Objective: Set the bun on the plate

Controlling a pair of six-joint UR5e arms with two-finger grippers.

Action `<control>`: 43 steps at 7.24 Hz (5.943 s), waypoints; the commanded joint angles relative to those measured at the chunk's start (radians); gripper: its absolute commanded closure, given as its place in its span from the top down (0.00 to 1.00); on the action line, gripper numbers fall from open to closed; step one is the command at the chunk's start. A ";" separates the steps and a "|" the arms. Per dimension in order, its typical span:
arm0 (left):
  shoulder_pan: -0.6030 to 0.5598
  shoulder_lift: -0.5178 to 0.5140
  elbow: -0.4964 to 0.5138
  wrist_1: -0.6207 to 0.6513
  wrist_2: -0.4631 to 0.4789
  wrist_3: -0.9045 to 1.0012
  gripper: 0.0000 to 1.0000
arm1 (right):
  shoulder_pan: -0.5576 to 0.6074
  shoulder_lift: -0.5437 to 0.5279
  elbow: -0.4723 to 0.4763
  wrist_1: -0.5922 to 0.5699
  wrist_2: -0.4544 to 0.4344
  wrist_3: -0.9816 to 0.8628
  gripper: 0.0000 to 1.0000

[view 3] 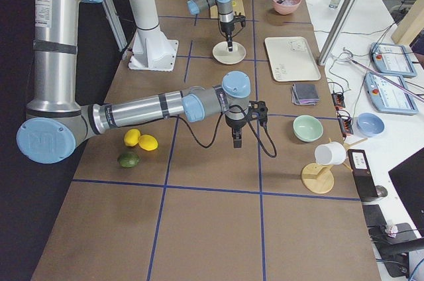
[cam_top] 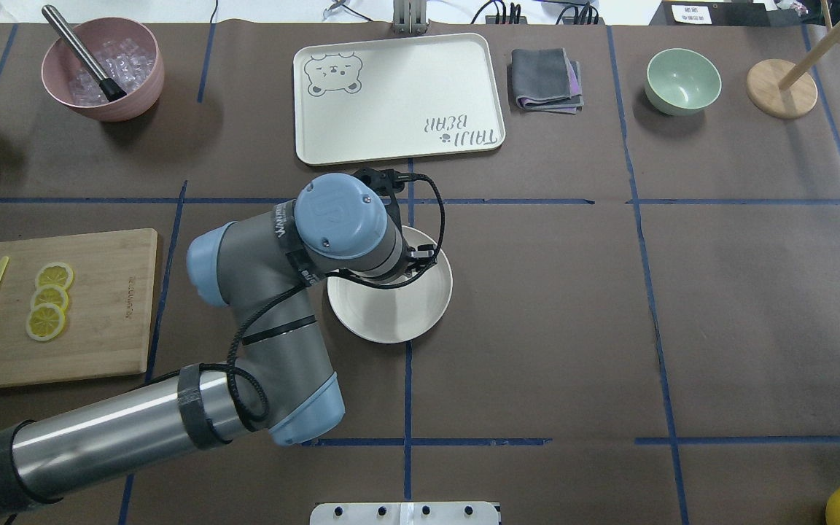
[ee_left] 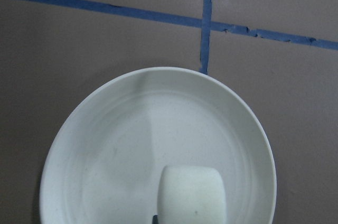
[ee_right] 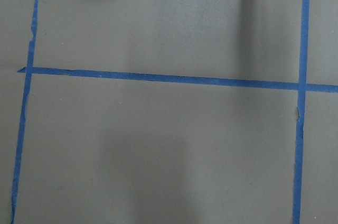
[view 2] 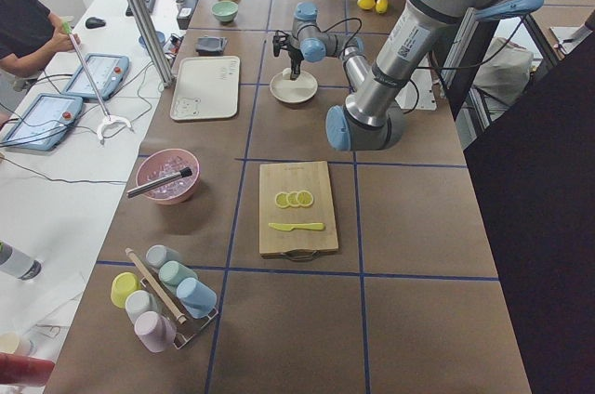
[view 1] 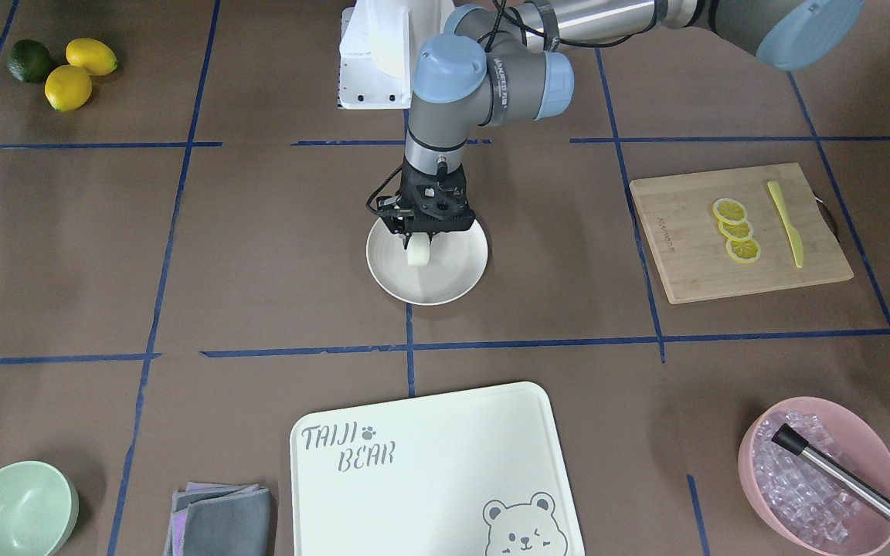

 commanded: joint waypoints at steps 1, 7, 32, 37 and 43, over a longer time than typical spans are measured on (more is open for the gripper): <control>0.008 -0.010 0.063 -0.021 0.013 0.005 0.37 | 0.000 0.000 0.000 0.000 0.002 0.000 1.00; 0.016 0.000 0.060 -0.019 0.013 0.005 0.50 | 0.000 0.000 0.000 0.000 0.003 0.003 1.00; -1.047 0.909 -0.315 0.298 -0.659 1.525 0.99 | 0.270 0.043 -0.263 -0.267 0.031 -0.661 1.00; -1.047 0.971 -0.371 0.297 -0.659 1.514 1.00 | 0.270 0.046 -0.264 -0.262 0.032 -0.660 1.00; -1.049 1.041 -0.468 0.298 -0.665 1.470 1.00 | 0.264 0.046 -0.306 -0.256 0.035 -0.646 1.00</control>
